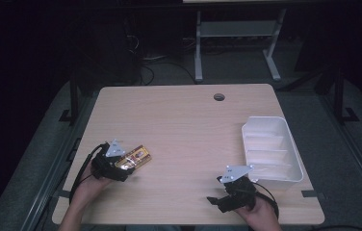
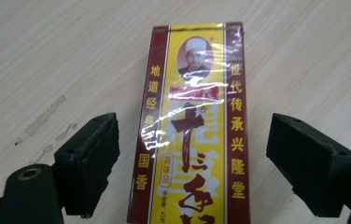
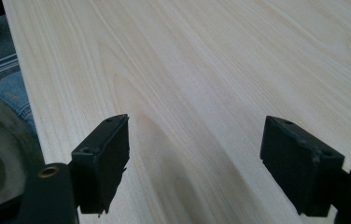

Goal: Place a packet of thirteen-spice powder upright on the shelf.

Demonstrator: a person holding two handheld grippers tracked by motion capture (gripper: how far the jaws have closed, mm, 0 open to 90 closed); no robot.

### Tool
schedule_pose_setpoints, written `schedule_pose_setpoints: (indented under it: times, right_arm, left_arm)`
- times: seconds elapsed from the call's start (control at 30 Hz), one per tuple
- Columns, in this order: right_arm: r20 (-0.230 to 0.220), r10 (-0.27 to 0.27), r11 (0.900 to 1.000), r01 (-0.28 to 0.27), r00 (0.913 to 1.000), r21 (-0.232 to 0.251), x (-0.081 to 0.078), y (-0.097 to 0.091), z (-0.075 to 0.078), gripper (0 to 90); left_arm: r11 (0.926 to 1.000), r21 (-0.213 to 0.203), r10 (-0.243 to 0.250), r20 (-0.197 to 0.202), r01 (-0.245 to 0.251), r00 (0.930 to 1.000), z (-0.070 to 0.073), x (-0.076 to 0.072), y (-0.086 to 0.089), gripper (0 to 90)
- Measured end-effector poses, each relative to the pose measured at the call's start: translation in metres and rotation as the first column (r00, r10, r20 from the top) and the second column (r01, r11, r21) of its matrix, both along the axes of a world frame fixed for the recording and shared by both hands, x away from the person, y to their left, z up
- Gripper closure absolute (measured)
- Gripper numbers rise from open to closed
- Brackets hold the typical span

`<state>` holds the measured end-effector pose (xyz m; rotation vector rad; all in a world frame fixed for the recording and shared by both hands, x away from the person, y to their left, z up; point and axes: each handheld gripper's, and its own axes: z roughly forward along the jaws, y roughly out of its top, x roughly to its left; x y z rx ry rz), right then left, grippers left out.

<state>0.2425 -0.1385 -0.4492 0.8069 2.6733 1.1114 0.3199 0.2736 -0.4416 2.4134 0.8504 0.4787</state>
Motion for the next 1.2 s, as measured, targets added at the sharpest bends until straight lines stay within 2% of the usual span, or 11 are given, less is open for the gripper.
schedule_pose_setpoints:
  times: [0.23,0.47,0.67,0.77,0.87,0.93,1.07,1.2]
  right_arm:
    - [-0.001,0.002,1.0,-0.002,1.0,-0.003,0.0,0.001,0.0,23.2]
    - [-0.004,0.01,0.9999,-0.01,0.9999,-0.01,-0.001,0.002,-0.001,23.2]
    - [-0.001,0.012,0.9999,-0.012,0.9999,-0.008,-0.001,0.002,0.0,23.2]
    - [-0.001,0.014,0.9999,-0.014,0.9999,-0.008,-0.001,0.003,-0.001,23.2]
    - [-0.001,0.014,0.9999,-0.014,0.9999,-0.006,-0.001,0.003,-0.001,23.2]
    - [0.0,0.014,0.9999,-0.014,0.9999,-0.007,-0.001,0.003,-0.001,23.2]
    - [0.001,0.012,0.9999,-0.012,0.9999,-0.007,-0.001,0.003,-0.001,23.2]
    - [0.003,0.006,0.9999,-0.006,1.0,-0.01,0.0,0.004,-0.001,23.2]
  left_arm:
    - [0.9995,-0.025,0.017,-0.032,-0.018,0.9994,-0.003,0.004,0.006,22.5]
    - [1.0,-0.001,-0.009,-0.067,0.009,0.9977,-0.009,0.006,0.005,28.9]
    - [1.0,0.007,-0.006,-0.068,0.007,0.9977,-0.008,0.006,0.004,30.8]
    - [0.9998,0.022,-0.001,-0.059,0.002,0.9983,-0.006,0.005,0.004,32.0]
    - [0.9991,0.04,0.013,-0.033,-0.011,0.9994,-0.002,0.004,0.003,32.6]
    - [0.9998,0.014,0.016,-0.024,-0.016,0.9996,0.002,0.003,0.002,32.7]
    - [0.9999,-0.001,0.014,-0.006,-0.014,0.9999,0.006,0.001,0.0,32.7]
    - [0.9999,-0.012,-0.01,0.028,0.01,0.9996,0.01,-0.005,-0.009,32.7]
